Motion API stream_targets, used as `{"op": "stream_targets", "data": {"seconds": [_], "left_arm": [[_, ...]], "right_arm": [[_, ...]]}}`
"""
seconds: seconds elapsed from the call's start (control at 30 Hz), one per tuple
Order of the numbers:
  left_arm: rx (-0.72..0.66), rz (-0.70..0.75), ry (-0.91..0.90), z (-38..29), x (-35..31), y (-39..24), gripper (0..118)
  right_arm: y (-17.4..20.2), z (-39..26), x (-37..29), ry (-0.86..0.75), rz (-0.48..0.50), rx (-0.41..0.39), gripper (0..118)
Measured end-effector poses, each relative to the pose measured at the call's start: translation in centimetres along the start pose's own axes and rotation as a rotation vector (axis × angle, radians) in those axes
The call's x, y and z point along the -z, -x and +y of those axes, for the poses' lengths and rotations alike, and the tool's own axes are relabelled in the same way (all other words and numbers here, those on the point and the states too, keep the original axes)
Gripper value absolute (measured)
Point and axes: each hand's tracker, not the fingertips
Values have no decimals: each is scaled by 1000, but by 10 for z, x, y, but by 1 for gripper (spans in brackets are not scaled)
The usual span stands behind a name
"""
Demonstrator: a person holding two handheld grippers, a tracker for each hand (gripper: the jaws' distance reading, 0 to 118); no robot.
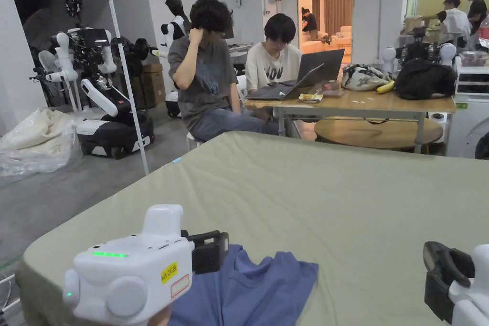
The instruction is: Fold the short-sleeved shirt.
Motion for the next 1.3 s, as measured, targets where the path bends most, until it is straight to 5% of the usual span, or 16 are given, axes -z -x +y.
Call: {"op": "stream_targets", "data": {"seconds": [0.03,0.13,0.17,0.23,0.37,0.5,0.63,0.7,0.73,0.77,0.87,1.03,1.17,1.3], "left_arm": [[-12,14,87,-5,18,4,12],[-21,-3,181,-20,68,10,80],[-12,12,204,-27,86,11,85],[2,23,309,-41,116,13,78],[12,52,474,-73,157,13,84],[-23,61,447,-78,157,11,83],[-43,48,449,-70,160,16,70],[-99,27,456,-70,159,23,46],[-132,12,436,-66,154,28,18],[-200,-7,400,-59,146,35,3],[-297,0,222,-6,104,61,3],[-170,78,-17,135,39,74,3],[48,125,-174,249,0,34,3],[252,122,-198,291,22,-33,3]], "right_arm": [[-4,-4,-1,11,-1,11,0],[-17,-14,-6,47,-11,32,0],[-23,-17,-9,60,-15,31,0],[-32,-23,-14,80,-33,27,0],[-52,-34,-22,128,-73,38,0],[-64,-40,-28,160,-101,35,0],[-68,-41,-37,168,-103,34,0],[-70,-41,-43,165,-99,33,0],[-72,-40,-45,163,-95,39,0],[-75,-40,-49,164,-93,48,0],[-83,-38,-58,160,-90,57,0],[-98,-35,-74,147,-108,97,0],[-109,-34,-86,136,-143,144,0],[-121,-36,-98,123,-201,178,0]]}}
